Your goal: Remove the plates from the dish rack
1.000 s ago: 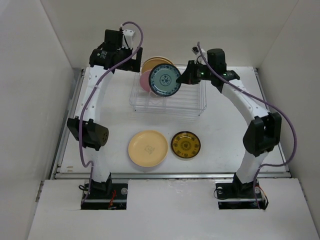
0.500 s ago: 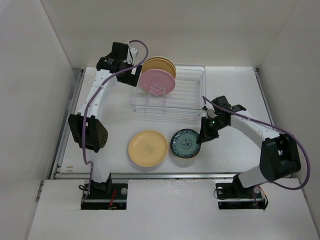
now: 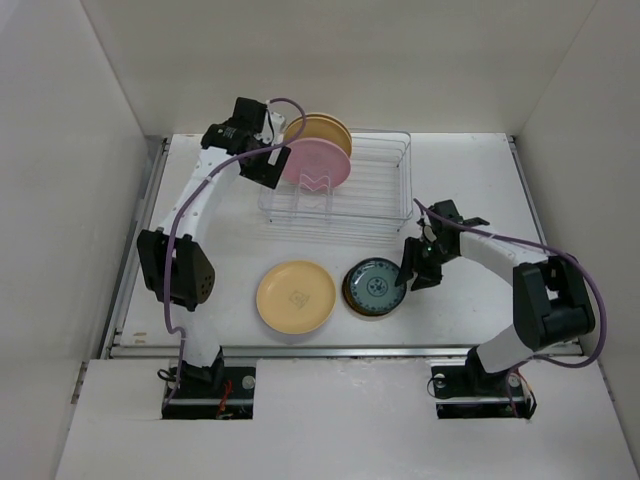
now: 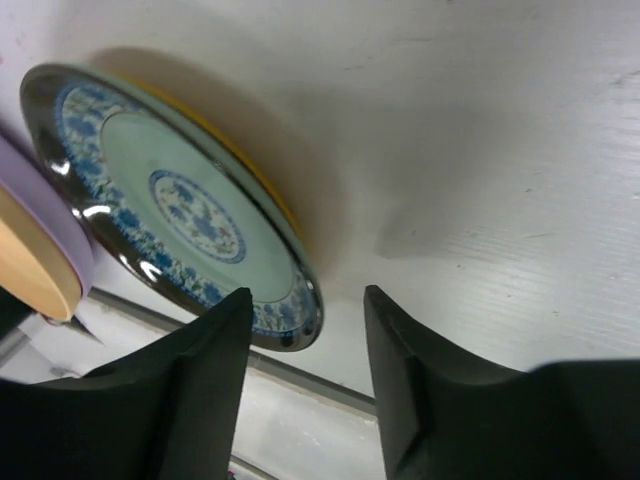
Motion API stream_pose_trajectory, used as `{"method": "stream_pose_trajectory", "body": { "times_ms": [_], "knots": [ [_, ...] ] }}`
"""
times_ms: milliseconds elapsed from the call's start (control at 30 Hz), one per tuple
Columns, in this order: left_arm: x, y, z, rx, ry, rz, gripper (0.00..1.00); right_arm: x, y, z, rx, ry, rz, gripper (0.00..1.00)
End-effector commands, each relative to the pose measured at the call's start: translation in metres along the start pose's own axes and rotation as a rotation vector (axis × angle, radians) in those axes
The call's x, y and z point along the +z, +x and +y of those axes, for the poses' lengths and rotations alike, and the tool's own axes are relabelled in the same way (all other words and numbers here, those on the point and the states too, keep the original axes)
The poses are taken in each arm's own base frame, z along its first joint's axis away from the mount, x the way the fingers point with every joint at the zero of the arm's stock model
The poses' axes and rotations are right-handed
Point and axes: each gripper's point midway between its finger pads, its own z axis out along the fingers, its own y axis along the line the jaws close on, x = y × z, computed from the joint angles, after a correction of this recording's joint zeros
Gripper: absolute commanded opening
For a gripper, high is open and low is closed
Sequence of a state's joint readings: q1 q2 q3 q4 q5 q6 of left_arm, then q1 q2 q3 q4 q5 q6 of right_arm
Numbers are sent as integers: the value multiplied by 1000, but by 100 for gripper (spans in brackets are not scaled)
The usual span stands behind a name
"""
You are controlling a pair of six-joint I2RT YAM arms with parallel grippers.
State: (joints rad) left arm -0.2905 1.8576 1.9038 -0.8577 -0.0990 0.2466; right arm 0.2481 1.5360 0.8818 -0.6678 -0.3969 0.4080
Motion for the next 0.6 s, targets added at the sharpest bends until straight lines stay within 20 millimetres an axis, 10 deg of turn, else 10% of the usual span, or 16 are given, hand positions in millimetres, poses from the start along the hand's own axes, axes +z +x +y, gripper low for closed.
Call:
{"method": "stream_pose_trajectory", "body": {
  "times_ms": [0, 300, 567],
  "knots": [
    [-24, -6, 8, 3, -26, -49, 100, 1, -15, -5, -13, 41, -60, 56],
    [-27, -20, -17, 83, 101, -93, 100, 4, -28, -4, -32, 85, -80, 57],
    [-7, -102, -60, 285, 240, -375, 59, -66, -87, 56, -141, -36, -341, 57]
  ]
}}
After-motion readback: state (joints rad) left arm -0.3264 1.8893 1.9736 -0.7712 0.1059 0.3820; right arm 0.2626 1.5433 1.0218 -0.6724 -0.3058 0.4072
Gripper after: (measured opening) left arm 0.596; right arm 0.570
